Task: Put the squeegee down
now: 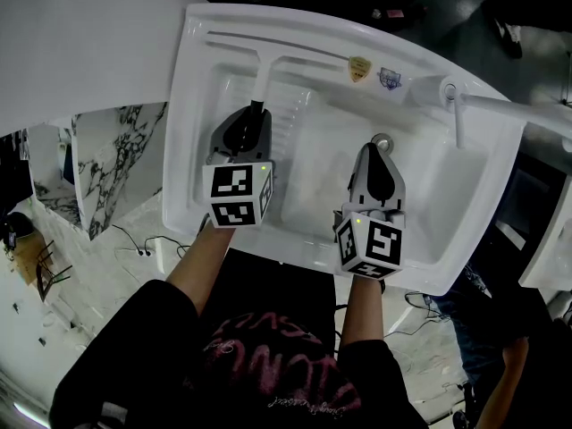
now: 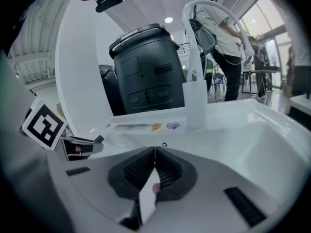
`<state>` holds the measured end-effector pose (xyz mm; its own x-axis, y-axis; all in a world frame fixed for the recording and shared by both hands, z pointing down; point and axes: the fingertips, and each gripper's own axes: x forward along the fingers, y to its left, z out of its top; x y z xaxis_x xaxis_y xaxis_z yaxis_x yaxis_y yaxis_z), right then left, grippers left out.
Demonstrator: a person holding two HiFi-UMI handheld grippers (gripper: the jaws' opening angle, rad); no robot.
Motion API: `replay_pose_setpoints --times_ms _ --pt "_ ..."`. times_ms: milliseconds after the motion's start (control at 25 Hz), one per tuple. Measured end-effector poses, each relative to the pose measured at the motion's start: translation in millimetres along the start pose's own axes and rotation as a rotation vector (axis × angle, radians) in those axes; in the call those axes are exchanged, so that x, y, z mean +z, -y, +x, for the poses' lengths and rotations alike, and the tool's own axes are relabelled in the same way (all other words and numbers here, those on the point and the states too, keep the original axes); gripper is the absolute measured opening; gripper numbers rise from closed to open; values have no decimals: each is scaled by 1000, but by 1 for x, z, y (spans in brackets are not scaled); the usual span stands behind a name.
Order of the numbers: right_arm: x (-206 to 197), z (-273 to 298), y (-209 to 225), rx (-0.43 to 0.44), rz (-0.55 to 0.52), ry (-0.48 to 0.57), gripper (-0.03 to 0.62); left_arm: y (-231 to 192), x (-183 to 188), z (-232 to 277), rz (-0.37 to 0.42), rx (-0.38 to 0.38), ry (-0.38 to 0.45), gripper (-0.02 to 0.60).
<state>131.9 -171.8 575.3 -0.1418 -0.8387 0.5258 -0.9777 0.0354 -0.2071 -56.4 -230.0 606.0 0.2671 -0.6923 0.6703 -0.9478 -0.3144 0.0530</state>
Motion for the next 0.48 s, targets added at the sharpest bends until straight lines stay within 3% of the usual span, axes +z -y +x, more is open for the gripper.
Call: replay_pose_setpoints --times_ms 480 --pt "-7 0 3 -3 6 -12 21 1 -3 4 1 6 2 95"
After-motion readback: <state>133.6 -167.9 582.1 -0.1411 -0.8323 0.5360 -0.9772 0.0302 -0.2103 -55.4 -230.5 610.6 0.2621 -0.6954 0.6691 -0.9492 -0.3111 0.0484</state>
